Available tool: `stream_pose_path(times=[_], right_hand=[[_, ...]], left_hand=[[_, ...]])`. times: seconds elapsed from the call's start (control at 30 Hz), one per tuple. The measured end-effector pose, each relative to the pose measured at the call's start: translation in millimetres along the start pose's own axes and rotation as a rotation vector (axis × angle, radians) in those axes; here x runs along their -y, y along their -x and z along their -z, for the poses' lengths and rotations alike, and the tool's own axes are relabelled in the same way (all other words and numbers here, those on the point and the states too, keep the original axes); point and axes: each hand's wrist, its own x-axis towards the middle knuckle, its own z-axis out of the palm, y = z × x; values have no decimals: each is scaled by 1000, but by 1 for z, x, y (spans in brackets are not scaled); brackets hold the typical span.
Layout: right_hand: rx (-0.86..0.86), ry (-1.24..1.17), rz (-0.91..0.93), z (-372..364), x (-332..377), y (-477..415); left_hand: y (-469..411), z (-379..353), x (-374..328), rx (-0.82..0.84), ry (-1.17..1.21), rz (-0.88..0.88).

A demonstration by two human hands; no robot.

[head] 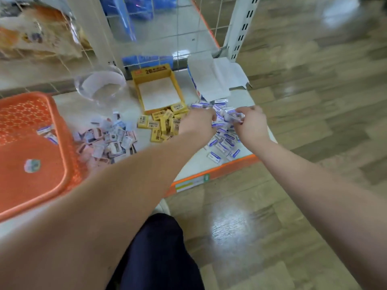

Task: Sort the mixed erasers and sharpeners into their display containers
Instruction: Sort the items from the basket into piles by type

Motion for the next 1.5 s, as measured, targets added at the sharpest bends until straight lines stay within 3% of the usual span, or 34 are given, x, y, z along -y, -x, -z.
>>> stream_pose_path(times=[0.17, 0.3, 0.63, 0.97, 1.23, 1.37, 1.5], right_hand=[[-70, -74, 23, 5, 12, 7], [-74, -72, 54, 7, 35, 11], [158, -46, 410, -12, 161, 45], [305, -40, 695, -78, 291, 84], [408, 152, 881, -143, 348, 101], [391, 310, 849, -173, 358, 93], [318, 347, 649, -196, 373, 86]], left_hand=[[4, 12, 10, -26, -28, -22], [20, 61, 56, -88, -66, 34], [120, 175, 198, -170, -153, 277], [182, 162, 284, -207, -37, 435], [190, 126, 334, -181, 57, 497], [175, 109, 355, -213, 127, 527], [151, 98, 369, -284, 169, 557]])
